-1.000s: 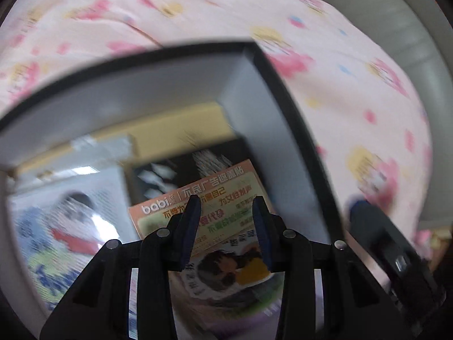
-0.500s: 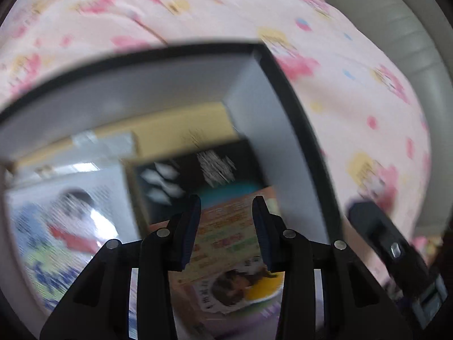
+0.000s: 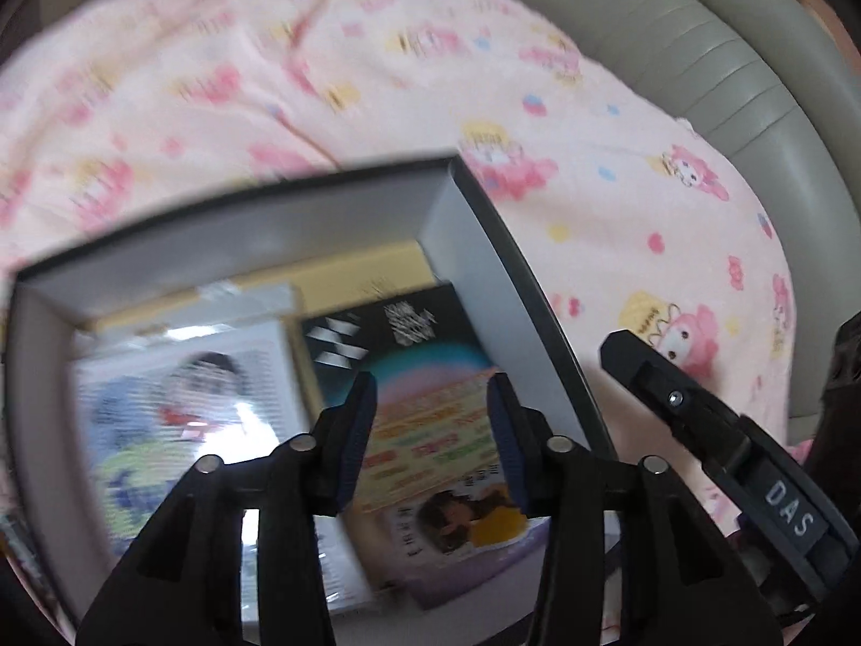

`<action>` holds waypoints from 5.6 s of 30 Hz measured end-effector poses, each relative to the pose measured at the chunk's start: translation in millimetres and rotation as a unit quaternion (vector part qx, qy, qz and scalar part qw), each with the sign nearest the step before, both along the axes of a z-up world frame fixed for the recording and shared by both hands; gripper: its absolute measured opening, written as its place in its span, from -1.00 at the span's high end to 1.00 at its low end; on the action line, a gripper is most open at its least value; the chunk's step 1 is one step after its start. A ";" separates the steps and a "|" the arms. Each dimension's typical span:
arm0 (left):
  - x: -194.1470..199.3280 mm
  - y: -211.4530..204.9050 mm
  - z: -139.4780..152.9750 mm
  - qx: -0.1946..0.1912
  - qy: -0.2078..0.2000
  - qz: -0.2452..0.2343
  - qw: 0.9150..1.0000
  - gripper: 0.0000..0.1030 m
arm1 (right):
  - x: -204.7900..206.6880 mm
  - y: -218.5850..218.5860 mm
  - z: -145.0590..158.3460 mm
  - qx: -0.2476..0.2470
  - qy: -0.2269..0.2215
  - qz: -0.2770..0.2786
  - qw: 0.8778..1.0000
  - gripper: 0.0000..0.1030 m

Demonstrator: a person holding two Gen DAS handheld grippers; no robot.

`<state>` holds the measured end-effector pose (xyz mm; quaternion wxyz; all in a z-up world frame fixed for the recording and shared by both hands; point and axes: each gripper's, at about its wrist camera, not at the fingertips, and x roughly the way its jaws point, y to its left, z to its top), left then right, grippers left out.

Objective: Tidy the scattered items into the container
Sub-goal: 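Withdraw the left gripper from the box toward the remaining items, then move the left gripper to the red photo packet and grasp it, then lift the red photo packet with the left gripper toward the black box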

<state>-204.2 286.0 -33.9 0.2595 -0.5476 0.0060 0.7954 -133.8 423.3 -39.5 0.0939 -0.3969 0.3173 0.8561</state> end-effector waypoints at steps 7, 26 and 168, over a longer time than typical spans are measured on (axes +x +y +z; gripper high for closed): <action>31.9 -38.2 49.2 -0.032 0.125 0.041 0.991 -0.28 | 24.6 -36.4 43.4 0.117 0.035 0.010 0.992 0.02; 160.1 -166.1 92.2 -0.043 0.195 0.132 0.971 -0.63 | 113.0 -146.1 87.2 0.204 0.068 0.103 0.971 -0.32; 161.8 -323.5 -16.5 0.047 -0.018 0.161 0.986 0.34 | 64.1 -292.2 -50.0 -0.016 -0.077 0.394 0.916 0.44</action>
